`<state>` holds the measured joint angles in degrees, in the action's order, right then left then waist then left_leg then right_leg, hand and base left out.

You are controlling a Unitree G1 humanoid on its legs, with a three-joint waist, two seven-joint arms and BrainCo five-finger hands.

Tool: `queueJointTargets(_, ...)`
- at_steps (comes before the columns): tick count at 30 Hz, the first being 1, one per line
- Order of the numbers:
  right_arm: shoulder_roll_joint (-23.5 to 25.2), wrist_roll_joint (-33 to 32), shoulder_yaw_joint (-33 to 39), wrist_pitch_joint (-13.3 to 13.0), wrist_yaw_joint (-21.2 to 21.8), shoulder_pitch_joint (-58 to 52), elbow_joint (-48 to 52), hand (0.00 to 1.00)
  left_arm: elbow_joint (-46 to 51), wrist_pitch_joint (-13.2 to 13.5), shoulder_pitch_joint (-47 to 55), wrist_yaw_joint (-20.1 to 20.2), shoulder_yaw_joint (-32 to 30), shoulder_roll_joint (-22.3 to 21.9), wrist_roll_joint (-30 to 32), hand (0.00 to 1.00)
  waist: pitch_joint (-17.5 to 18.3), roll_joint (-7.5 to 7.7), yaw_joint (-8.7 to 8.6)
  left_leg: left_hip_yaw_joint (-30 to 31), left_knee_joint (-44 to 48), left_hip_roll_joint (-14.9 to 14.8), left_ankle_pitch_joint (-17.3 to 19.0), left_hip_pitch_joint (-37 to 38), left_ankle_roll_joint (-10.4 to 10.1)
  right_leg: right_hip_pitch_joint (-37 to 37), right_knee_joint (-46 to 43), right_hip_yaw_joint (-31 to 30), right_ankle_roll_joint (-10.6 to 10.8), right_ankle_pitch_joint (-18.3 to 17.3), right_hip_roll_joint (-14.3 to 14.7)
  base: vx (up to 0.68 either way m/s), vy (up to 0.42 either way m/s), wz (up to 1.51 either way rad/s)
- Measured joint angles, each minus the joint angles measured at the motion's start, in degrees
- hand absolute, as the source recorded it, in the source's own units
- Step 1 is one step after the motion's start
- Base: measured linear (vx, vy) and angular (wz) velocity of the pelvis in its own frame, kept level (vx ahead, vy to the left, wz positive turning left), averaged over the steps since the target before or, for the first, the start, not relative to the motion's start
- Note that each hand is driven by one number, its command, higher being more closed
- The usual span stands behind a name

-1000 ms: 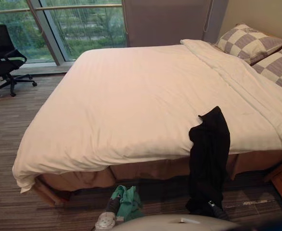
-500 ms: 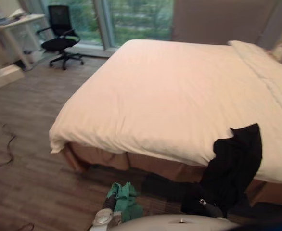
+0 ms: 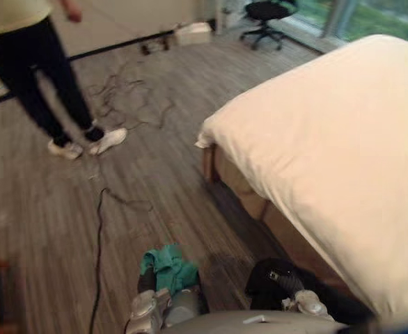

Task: Tidy the bed and pick cloth on bed and put in laundry

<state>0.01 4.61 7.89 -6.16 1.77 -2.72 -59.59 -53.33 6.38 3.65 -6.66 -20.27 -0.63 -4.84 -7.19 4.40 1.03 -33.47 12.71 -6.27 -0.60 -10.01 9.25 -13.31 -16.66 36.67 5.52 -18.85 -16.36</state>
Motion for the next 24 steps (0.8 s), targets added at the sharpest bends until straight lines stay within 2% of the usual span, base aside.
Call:
queueJointTargets(1,-0.79,-1.32,1.1,0.04,-0.23,-0.49,-0.62,1.0,-0.39,-0.27,0.8,0.07,0.23,-0.37,0.05,1.0,0.23,-0.91,-0.52,-0.8,-0.19,0.95,0.71,1.35,-2.28,-1.27,-0.92,1.67,0.37,0.38,-0.12,0.35,0.072,1.46)
queueJointTargets(2,-1.77,-2.5,3.12,0.13,-0.38,-1.0,-1.99,1.0,-0.59,-0.82,0.58,0.27,2.0,0.0,0.62,1.0,0.42,-0.76,-0.92,0.97,-2.22,2.58,0.66,1.87,-2.7,-1.23,-3.73,1.96,0.05,1.4,-1.39,0.37,0.114,1.35)
queueJointTargets(3,-1.89,-3.7,4.68,0.07,-0.32,-0.98,-2.89,1.0,-1.75,-1.03,0.26,0.7,3.09,0.11,1.11,1.0,0.31,-1.98,-0.31,2.69,-4.83,3.07,-0.42,3.11,-2.91,-0.44,-6.68,1.69,-0.04,2.78,-1.64,0.29,0.105,1.05)
queueJointTargets(4,-1.31,-4.58,6.36,-0.2,-0.14,-0.91,-3.44,1.0,-3.39,-1.48,-0.13,1.05,3.85,1.06,1.13,1.0,0.27,-2.48,-0.28,4.47,-7.55,3.02,-1.51,4.43,-3.34,-0.04,-5.53,1.2,1.0,1.48,-0.38,0.22,0.038,0.62)
queueJointTargets(6,-0.95,-5.02,8.23,-1.45,0.29,-1.05,-3.33,1.0,-6.1,-2.37,0.28,1.6,5.85,2.89,1.25,1.0,-0.32,-3.4,-0.76,7.16,-12.53,3.52,-3.26,8.56,-4.49,-1.08,2.77,1.76,1.51,1.17,2.4,0.16,-0.048,0.58)
queueJointTargets(7,-0.97,-5.01,8.76,-1.88,0.32,-1.16,-3.31,1.0,-6.63,-2.52,0.0,1.87,7.42,3.66,1.39,1.0,-0.33,-2.99,-0.98,7.87,-13.32,4.16,-3.49,9.66,-4.81,-0.95,5.36,1.8,0.52,3.47,2.54,0.14,-0.105,0.71)
queueJointTargets(8,-1.26,-5.02,9.23,-2.35,0.3,-1.44,-3.35,1.0,-6.93,-2.62,-0.14,2.18,9.16,4.5,2.08,1.0,-0.18,-2.05,-1.42,9.5,-14.9,5.63,-3.78,11.11,-5.26,-0.93,5.14,2.76,1.14,6.64,1.91,0.09,-0.097,0.7)
queueJointTargets(9,-1.42,-5.03,10.0,-2.38,0.26,-1.84,-3.53,1.0,-7.65,-2.71,-0.41,2.63,10.36,4.39,2.34,1.0,0.34,-2.35,-1.68,11.12,-16.53,5.86,-4.5,11.84,-6.1,-1.17,3.94,2.89,1.54,7.14,1.49,0.09,-0.09,0.78)
queueJointTargets(11,-3.02,-5.64,12.48,-2.38,0.18,-2.31,-4.54,1.0,-8.81,-2.94,-0.54,3.87,13.55,3.22,3.46,1.0,1.04,-5.46,-1.88,14.75,-18.36,5.13,-4.89,11.96,-6.63,1.33,-3.3,1.28,-1.85,8.65,1.72,0.1,-0.038,0.69)
queueJointTargets(12,-3.28,-6.3,13.16,-2.41,0.17,-2.72,-4.34,1.0,-8.8,-3.17,-0.49,4.05,13.64,3.05,3.65,1.0,1.23,-6.09,-2.18,16.18,-18.37,4.76,-4.81,11.87,-6.45,2.5,-6.38,-0.8,-3.17,8.96,1.87,0.12,-0.045,0.86)
queueJointTargets(13,-3.5,-7.06,13.4,-2.75,0.16,-3.41,-3.59,1.0,-8.68,-3.74,-0.54,4.15,13.68,2.78,3.86,1.0,1.43,-6.78,-2.62,19.0,-18.33,4.24,-4.65,11.5,-6.04,5.37,-10.71,-7.65,-5.41,6.68,2.74,0.12,-0.082,1.22)
queueJointTargets(14,-3.18,-8.09,12.61,-3.68,0.2,-4.49,-2.6,1.0,-8.6,-4.17,-0.74,4.13,13.59,3.43,4.28,1.0,1.64,-7.03,-3.61,22.28,-18.34,4.02,-4.91,10.51,-6.05,6.49,-7.4,-14.63,-5.11,3.43,6.23,0.09,-0.089,1.35)
queueJointTargets(16,-2.82,-9.27,10.23,-5.0,0.34,-5.18,-2.81,1.0,-8.86,-5.14,-1.56,4.11,13.46,3.94,4.97,1.0,0.92,-5.09,-3.88,26.36,-18.31,3.97,-6.01,9.75,-7.06,8.93,-1.48,-26.2,-4.93,1.54,10.57,0.06,-0.117,1.24)
queueJointTargets(17,-2.53,-10.25,9.26,-5.37,0.42,-5.57,-2.93,1.0,-8.61,-5.43,-1.67,4.16,13.38,4.03,6.14,1.0,0.56,-3.96,-3.63,27.57,-18.33,4.34,-6.67,9.74,-8.08,9.79,2.28,-30.82,-5.22,2.21,11.64,0.03,-0.125,1.01)
queueJointTargets(18,-2.12,-10.68,8.39,-5.72,0.45,-6.0,-3.04,1.0,-8.65,-5.4,-1.93,4.13,13.38,4.4,6.61,1.0,0.42,-2.66,-3.52,28.15,-18.38,5.29,-6.96,9.9,-8.73,10.15,4.11,-32.34,-4.21,4.97,11.23,0.02,-0.12,0.8)
queueJointTargets(19,-1.94,-10.92,8.48,-5.85,0.76,-6.31,-3.46,1.0,-8.72,-5.49,-1.84,3.88,13.36,4.13,6.8,1.0,0.68,-2.65,-3.46,28.14,-18.49,4.88,-7.05,10.96,-9.38,8.76,4.3,-30.46,-4.5,4.59,11.41,0.05,-0.127,0.41)
queueJointTargets(20,-2.68,-10.61,8.39,-5.98,1.05,-6.48,-3.25,1.0,-8.65,-4.88,-1.55,3.76,12.87,3.42,6.75,1.0,1.23,-3.38,-2.96,25.46,-18.48,3.98,-6.65,11.09,-9.9,8.66,4.66,-30.28,-4.51,4.57,11.83,0.06,-0.131,0.16)
queueJointTargets(22,-4.02,-10.54,6.57,-5.86,1.31,-6.21,-2.27,1.0,-8.61,-4.32,-0.68,3.74,12.38,2.43,6.67,1.0,1.57,-5.01,-3.16,24.81,-18.42,3.38,-6.07,11.26,-10.87,8.26,5.06,-30.09,-4.51,4.59,12.42,0.07,-0.114,-0.09)
queueJointTargets(24,-4.31,-10.65,5.45,-5.5,1.35,-6.26,-2.08,1.0,-8.61,-3.45,-0.41,3.79,12.36,2.08,6.59,1.0,1.63,-5.06,-3.18,24.76,-18.59,3.25,-5.98,11.81,-10.99,7.34,5.73,-30.08,-4.51,4.59,12.65,0.07,-0.078,-0.03)
